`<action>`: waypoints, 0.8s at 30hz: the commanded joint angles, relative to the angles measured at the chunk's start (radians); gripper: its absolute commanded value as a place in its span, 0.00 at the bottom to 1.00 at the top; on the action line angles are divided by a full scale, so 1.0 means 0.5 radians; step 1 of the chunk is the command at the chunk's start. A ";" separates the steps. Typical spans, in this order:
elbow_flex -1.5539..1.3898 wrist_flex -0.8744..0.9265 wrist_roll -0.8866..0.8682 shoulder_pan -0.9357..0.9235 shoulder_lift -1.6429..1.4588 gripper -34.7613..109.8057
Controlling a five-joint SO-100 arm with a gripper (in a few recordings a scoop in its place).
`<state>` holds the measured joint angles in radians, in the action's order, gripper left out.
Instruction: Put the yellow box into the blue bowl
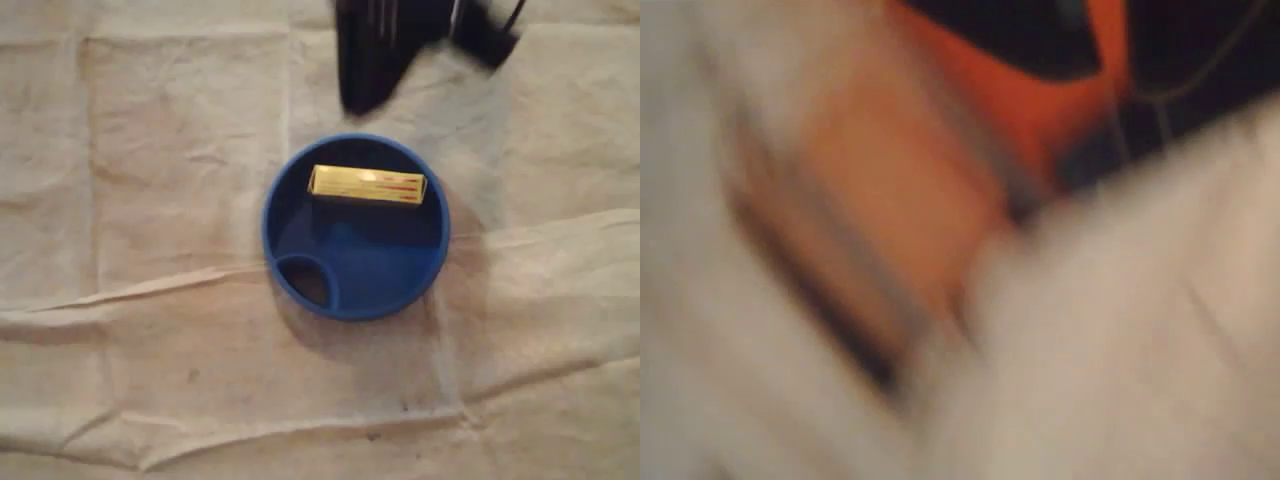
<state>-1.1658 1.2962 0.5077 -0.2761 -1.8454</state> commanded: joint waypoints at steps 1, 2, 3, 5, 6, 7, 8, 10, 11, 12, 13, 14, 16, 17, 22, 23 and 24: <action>0.138 -0.040 -0.273 0.009 -0.353 0.24; 0.138 -0.040 -0.344 0.009 -0.411 0.24; 0.138 -0.037 -0.417 0.009 -0.472 0.24; 0.135 -0.021 -0.552 0.009 -0.586 0.24; 0.135 0.000 -0.617 0.009 -0.641 0.24; 0.135 0.031 -0.678 0.009 -0.699 0.24; 0.135 0.071 -0.733 0.009 -0.761 0.24; 0.135 0.163 -0.838 0.009 -0.884 0.24; 0.135 0.215 -0.877 0.012 -0.942 0.24; 0.135 0.270 -0.917 0.028 -1.000 0.24; 0.135 0.325 -0.945 0.034 -1.055 0.24; 0.135 0.380 -0.969 0.034 -1.104 0.24; 0.138 0.482 -1.012 0.034 -1.193 0.24; 0.138 0.528 -1.022 0.034 -1.243 0.24; 0.138 0.752 -1.046 0.040 -1.519 0.24; 0.138 0.792 -1.046 0.040 -1.577 0.24; 0.138 0.828 -1.046 0.040 -1.638 0.24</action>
<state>-1.1275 1.6690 -0.0015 -0.2715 -2.5955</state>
